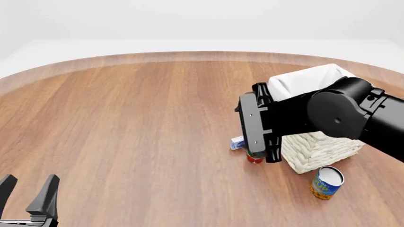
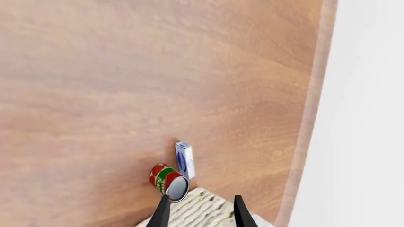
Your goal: Pick up the alphabet soup and the cream cheese box, and put them in the basket.
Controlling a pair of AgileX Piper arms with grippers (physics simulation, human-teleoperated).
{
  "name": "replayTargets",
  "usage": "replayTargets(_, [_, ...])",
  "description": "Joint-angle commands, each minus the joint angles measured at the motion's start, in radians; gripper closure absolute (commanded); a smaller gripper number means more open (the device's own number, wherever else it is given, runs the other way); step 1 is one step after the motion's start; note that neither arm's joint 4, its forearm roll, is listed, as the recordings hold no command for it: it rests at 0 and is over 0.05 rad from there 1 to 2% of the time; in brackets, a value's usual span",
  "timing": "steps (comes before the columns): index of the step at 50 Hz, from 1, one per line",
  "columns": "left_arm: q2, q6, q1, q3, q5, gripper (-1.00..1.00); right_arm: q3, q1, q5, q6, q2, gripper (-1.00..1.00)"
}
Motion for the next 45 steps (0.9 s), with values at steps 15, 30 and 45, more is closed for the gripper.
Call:
replayTargets(15, [0.0,0.0,0.0,0.0,0.0,-1.0,-0.172,0.001,0.114,-0.008,0.165,-1.0])
replayTargets(30, [0.0,0.0,0.0,0.0,0.0,-1.0,-0.169,0.024,0.138,0.008,0.224,-1.0])
replayTargets(45, [0.0,0.0,0.0,0.0,0.0,-1.0,-0.189,0.016,0.168,-0.003,0.252,-1.0])
